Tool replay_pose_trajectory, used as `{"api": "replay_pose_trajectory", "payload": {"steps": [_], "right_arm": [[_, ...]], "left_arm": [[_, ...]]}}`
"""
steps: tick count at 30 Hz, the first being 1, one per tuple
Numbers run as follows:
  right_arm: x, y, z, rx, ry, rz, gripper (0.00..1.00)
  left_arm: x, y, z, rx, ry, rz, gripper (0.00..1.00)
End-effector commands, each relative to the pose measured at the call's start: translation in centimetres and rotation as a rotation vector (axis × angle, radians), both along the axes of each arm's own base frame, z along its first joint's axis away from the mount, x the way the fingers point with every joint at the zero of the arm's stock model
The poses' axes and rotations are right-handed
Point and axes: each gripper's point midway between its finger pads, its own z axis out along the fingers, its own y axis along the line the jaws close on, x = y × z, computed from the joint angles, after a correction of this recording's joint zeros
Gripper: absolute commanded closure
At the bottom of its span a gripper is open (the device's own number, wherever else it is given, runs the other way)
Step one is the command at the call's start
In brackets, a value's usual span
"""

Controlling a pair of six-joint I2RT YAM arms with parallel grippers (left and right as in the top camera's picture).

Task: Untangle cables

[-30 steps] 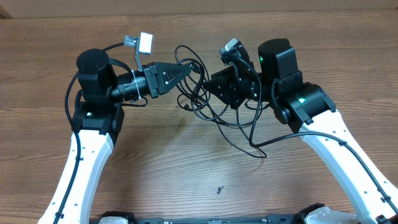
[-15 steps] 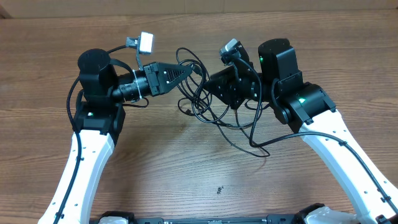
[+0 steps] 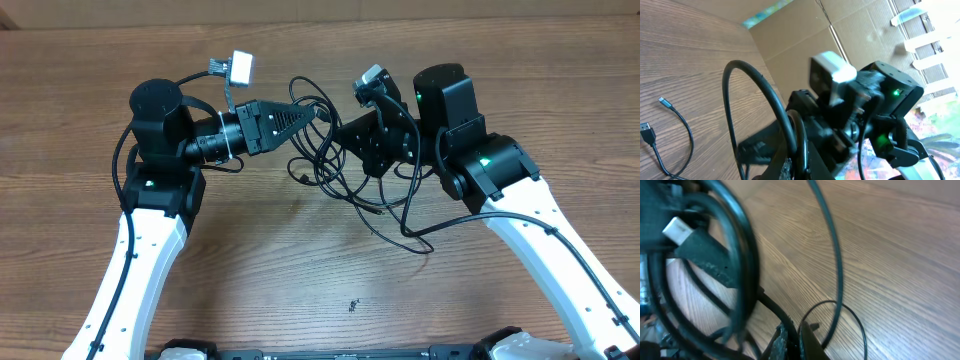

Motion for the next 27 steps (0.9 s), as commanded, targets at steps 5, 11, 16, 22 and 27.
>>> {"api": "replay_pose_trajectory", "payload": {"steps": [5, 11, 16, 22, 27], "right_arm": [[2.6, -5.3, -3.2, -0.130, 0.153, -0.435, 0.96], [3.0, -5.9, -3.3, -0.114, 0.183, -0.513, 0.73], [3.0, -5.9, -3.3, -0.107, 0.193, -0.525, 0.00], [3.0, -5.9, -3.1, -0.102, 0.187, -0.524, 0.00], [2.8, -6.0, -1.7, -0.073, 0.155, -0.520, 0.00]], "left_arm": [[-0.3, 0.5, 1.9, -0.003, -0.069, -0.003, 0.96], [-0.3, 0.5, 1.9, 0.020, -0.138, -0.008, 0.96], [-0.5, 0.5, 1.9, 0.053, -0.242, -0.021, 0.96], [-0.9, 0.4, 1.5, 0.087, -0.334, -0.054, 0.96], [-0.6, 1.3, 0.4, 0.118, -0.319, -0.034, 0.96]]}}
